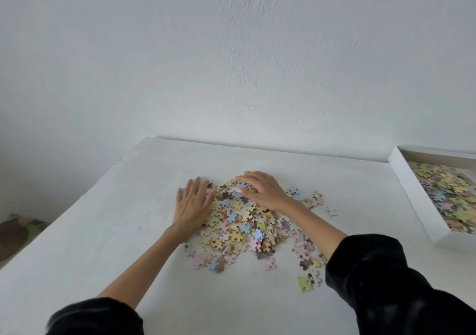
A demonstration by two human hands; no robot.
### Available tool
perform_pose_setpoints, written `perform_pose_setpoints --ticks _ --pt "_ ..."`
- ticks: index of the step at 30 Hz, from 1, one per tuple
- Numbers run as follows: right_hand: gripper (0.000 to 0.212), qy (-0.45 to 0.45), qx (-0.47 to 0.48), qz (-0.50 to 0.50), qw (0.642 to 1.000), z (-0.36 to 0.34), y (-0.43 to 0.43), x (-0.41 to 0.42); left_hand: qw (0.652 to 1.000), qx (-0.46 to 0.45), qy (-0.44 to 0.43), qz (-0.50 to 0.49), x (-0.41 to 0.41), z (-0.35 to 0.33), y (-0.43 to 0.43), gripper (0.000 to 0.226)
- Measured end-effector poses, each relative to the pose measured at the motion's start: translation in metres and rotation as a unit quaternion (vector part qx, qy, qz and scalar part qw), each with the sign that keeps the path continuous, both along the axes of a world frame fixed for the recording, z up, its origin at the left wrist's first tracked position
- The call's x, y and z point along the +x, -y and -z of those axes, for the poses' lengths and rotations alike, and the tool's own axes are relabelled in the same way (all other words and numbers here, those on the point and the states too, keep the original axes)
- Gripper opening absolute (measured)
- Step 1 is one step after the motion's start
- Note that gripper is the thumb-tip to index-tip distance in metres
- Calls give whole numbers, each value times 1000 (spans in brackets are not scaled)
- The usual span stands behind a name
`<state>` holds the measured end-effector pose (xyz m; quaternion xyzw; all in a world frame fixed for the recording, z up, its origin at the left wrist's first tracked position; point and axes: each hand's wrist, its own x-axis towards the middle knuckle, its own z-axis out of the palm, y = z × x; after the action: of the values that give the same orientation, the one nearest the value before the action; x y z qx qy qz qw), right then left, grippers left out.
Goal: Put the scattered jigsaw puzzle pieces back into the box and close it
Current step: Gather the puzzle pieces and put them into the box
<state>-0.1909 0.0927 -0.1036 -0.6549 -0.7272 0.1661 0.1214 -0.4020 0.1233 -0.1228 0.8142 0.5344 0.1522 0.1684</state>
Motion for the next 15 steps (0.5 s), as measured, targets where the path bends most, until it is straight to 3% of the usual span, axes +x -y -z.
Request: perform_pose_setpoints --ticks 4,7,10,15 --pt "59 -15 6 -7 1000 2 14 -4 994 -48 80 58 17 -11 8 65" --pt "68 -63 26 30 997 -10 40 9 979 -96 152 92 4 -25 6 91" --pt "87 -99 28 70 992 -14 82 36 979 -103 78 156 -24 -26 2 100" --pt "91 -66 -4 73 995 -7 143 52 963 -34 9 267 -47 -13 16 108"
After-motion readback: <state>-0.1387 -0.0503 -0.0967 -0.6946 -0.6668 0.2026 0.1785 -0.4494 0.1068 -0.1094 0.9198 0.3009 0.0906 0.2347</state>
